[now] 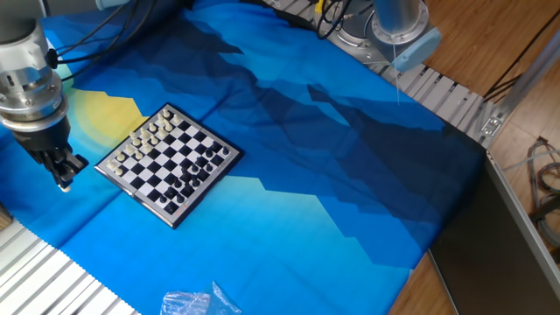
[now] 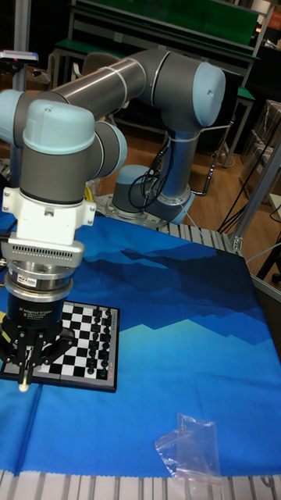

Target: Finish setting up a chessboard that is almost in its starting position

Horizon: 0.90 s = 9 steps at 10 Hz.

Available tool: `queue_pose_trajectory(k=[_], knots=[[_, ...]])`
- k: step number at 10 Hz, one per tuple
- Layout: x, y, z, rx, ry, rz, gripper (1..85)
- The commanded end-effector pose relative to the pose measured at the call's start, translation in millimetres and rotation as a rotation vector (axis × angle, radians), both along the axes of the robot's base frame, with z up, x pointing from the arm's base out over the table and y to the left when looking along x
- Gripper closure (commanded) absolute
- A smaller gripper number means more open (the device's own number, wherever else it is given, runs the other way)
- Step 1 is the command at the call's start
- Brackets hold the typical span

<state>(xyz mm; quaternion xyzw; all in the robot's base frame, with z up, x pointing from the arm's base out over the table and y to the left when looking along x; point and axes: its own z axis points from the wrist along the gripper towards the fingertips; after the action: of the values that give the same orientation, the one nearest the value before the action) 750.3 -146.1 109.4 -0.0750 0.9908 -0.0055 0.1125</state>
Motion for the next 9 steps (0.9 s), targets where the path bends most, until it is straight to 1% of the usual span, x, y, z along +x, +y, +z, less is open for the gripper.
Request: queue_pose_trajectory(k=[1,3,5,9], knots=[[2.7,2.3,1.9,0.011,-0.012,0.018,81.7],[4.2,1.2,2.3,0.004,-0.018,0.025,81.7],[0.4,5.0,1.4,0.022,-0.003,0.013,81.3],[7.0,8.1,3.2,0.032,-0.029,0.023,81.3]])
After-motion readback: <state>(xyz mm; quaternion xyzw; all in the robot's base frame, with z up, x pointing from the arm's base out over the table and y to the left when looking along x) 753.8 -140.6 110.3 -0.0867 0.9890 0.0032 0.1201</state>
